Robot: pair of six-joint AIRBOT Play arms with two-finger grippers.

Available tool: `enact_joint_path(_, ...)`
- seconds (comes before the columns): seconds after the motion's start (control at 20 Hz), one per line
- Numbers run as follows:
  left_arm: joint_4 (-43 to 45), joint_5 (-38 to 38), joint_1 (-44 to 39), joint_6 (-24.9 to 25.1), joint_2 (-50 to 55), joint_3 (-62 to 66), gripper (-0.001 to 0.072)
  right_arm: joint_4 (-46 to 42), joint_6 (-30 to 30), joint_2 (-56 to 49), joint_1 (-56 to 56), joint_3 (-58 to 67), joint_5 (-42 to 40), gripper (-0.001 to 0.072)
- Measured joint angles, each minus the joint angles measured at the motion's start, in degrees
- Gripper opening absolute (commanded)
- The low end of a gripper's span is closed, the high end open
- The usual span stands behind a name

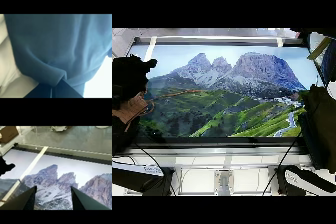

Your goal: Fold the clothes and pants, and hang the long-sleeved shirts on hangers.

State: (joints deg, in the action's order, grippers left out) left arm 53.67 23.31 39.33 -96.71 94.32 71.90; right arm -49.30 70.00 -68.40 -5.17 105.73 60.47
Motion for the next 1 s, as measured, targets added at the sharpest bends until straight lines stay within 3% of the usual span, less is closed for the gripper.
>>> enact_joint_path(0.2,-1.7,6.1,-1.5,7.7,-5.2,4.9,0.0022,0.3,0.0,0.4,0.0,0.0,0.9,0.0477)
enact_joint_path(0.3,-5.2,10.4,-3.8,14.1,-10.8,6.4,0.0021,-1.7,0.1,1.0,0.0,0.3,3.5,0.0476)
enact_joint_path(0.45,-12.5,19.5,-10.7,23.5,-20.2,7.5,0.0022,-8.3,0.0,2.0,0.0,1.4,11.9,0.0476)
enact_joint_path(0.55,-15.3,25.9,-17.9,26.9,-25.4,7.7,0.0022,-14.5,0.0,2.6,0.0,2.1,20.2,0.0475)
enact_joint_path(0.75,-17.9,35.6,-36.0,30.0,-29.9,7.6,0.0022,-26.2,0.0,3.1,0.0,2.6,32.7,0.0476)
enact_joint_path(1.0,-18.7,37.7,-60.2,29.4,-26.5,6.7,0.0021,-32.4,-0.2,2.6,0.0,2.8,35.0,0.0475)
